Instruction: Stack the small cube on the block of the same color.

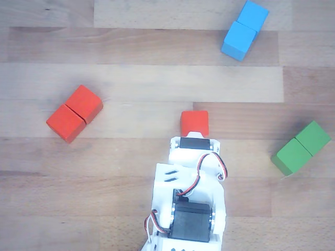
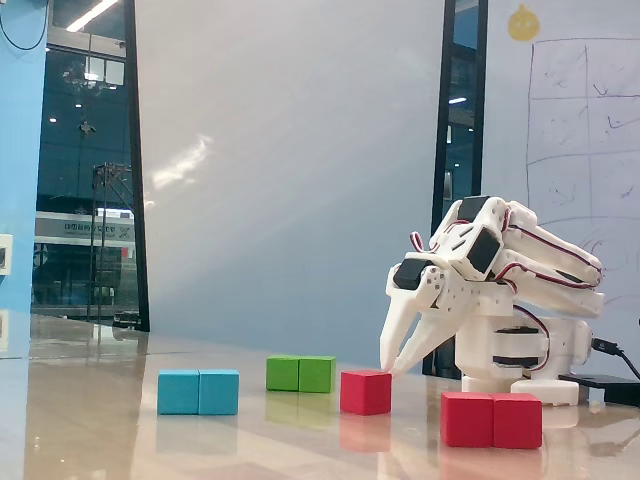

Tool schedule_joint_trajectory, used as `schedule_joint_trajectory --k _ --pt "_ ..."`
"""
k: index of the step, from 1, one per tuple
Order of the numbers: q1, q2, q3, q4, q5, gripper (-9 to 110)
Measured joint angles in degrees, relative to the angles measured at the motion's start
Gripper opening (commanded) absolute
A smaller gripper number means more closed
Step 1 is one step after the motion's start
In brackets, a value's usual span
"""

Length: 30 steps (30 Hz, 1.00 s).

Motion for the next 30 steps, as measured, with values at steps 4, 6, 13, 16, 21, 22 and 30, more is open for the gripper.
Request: schedule_joint_trajectory --k 4,6,13,16,21,22,30 --pt "0.0 0.0 0.0 0.0 0.0 0" --pt "0.0 0.0 0.0 0.0 0.0 0" --pt "0.0 0.0 0.0 0.0 0.0 0" --pt "0.0 -0.53 -0.09 -0.62 0.0 0" --pt "0.7 -10.81 -8.0 -4.57 0.0 0" --pt "0.88 -13.97 -10.99 -5.1 0.0 0" --pt "1.41 -43.95 -44.47 -1.23 0.0 0"
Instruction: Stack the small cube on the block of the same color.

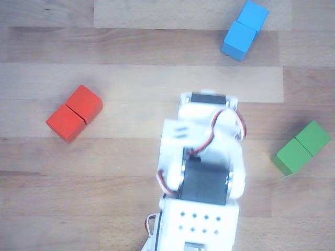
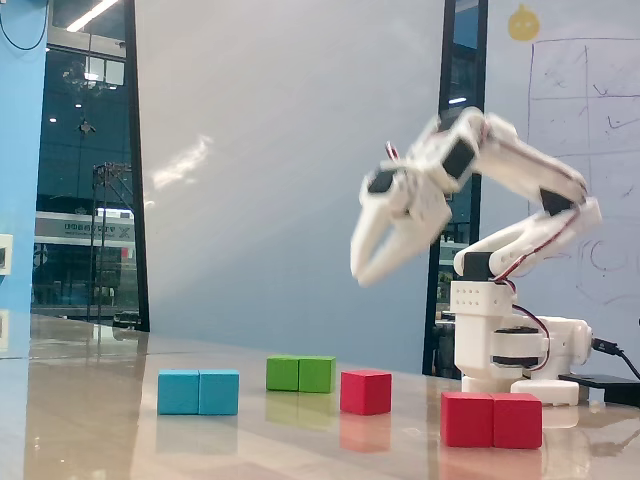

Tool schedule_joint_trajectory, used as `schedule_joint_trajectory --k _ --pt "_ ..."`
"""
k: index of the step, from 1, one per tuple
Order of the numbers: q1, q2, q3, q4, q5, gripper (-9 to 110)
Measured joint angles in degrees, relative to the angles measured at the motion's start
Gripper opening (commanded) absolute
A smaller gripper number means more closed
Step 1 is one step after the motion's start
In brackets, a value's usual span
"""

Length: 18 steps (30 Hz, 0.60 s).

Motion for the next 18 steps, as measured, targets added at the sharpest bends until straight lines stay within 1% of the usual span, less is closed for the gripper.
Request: schedule_joint_trajectory --k 5,9,13,18 --pt "0.0 -16.26 -22.59 9.58 0.0 0" --pt "0.0 -27.77 -36.74 17.84 0.0 0" --pt "0.0 -38.32 -45.09 22.59 0.0 0" --pt "0.0 -47.46 -47.9 23.99 0.0 0"
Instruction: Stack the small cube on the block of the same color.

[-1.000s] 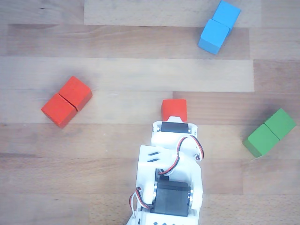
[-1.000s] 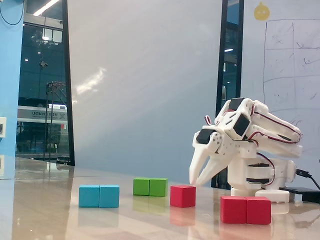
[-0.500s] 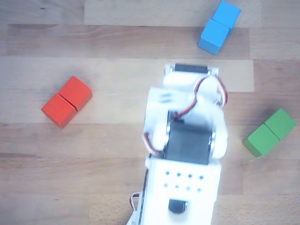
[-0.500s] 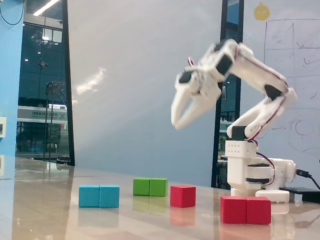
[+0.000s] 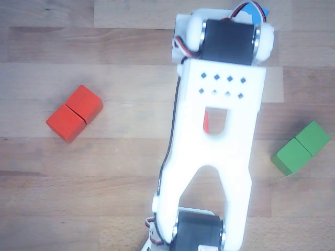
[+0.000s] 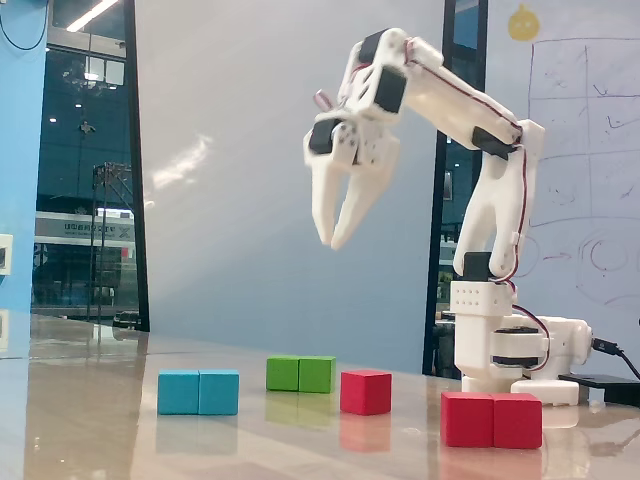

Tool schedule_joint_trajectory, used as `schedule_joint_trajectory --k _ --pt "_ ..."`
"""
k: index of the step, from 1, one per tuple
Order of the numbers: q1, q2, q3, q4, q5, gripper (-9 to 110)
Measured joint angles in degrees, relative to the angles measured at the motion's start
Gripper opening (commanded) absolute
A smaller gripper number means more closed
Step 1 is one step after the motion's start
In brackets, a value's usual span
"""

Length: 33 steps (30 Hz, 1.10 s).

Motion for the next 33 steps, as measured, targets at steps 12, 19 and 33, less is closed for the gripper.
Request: schedule_joint_trajectory --k 12,19,33 --pt "0.0 -9.93 0.26 0.44 -3.78 0" --pt "0.0 -9.49 9.84 0.44 -10.55 6" --pt "0.0 3.08 33.93 -9.58 -16.7 17"
